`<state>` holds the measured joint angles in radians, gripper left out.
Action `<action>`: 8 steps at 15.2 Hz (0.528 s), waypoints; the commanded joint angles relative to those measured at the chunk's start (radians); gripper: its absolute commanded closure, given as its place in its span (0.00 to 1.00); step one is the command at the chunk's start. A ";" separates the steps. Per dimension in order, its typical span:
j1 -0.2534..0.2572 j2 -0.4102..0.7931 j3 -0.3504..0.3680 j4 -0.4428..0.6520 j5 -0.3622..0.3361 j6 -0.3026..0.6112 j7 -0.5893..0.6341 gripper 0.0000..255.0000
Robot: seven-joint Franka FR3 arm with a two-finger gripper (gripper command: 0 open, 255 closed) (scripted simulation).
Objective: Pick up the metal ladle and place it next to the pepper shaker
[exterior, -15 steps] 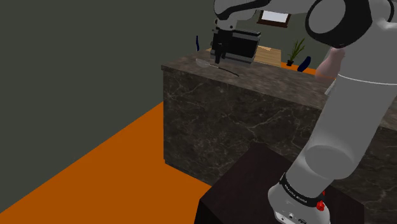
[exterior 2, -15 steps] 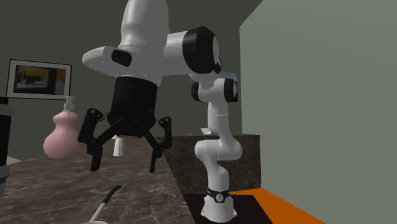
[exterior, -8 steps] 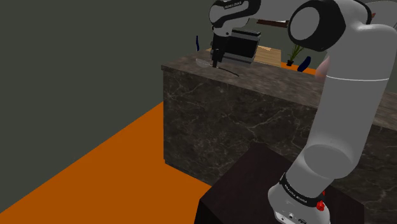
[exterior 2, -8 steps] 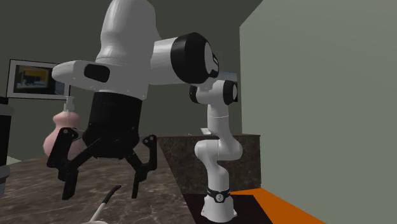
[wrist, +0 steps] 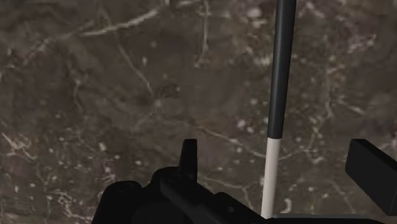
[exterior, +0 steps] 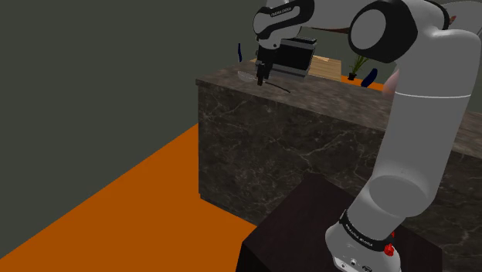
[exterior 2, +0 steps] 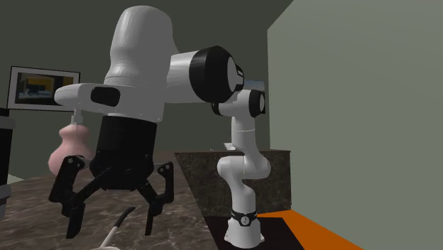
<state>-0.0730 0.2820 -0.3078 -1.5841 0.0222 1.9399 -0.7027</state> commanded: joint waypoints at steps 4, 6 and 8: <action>0.000 0.000 0.000 0.000 0.000 0.000 0.000 1.00; 0.000 0.000 0.000 0.000 0.000 0.000 0.000 1.00; 0.000 0.000 0.000 0.000 0.000 0.000 0.000 1.00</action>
<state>-0.0730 0.2821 -0.3078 -1.5842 0.0223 1.9401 -0.7028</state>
